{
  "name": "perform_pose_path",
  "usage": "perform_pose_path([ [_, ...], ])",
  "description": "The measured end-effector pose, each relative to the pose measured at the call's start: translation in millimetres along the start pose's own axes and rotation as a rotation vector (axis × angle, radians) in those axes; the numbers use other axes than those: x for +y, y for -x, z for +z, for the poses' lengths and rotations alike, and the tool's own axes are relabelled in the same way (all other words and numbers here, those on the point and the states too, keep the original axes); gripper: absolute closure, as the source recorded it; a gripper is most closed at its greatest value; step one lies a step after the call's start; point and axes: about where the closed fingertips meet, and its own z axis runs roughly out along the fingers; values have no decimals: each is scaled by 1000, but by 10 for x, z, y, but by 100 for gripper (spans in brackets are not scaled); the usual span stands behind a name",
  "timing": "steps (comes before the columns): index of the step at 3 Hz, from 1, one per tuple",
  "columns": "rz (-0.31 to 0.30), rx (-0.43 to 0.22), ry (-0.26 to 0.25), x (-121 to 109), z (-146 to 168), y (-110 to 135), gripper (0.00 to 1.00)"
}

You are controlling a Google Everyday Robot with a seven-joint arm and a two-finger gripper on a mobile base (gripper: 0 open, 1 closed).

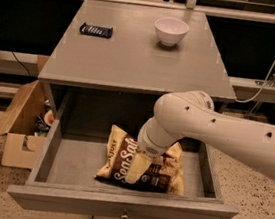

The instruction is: Pick brown chip bag from top drawer and place on counter

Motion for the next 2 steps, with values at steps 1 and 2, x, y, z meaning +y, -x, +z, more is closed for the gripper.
perform_pose_path([
  [1, 0, 0, 0, 0, 0, 0, 0],
  [2, -7, -12, -10, -11, 23, -23, 0],
])
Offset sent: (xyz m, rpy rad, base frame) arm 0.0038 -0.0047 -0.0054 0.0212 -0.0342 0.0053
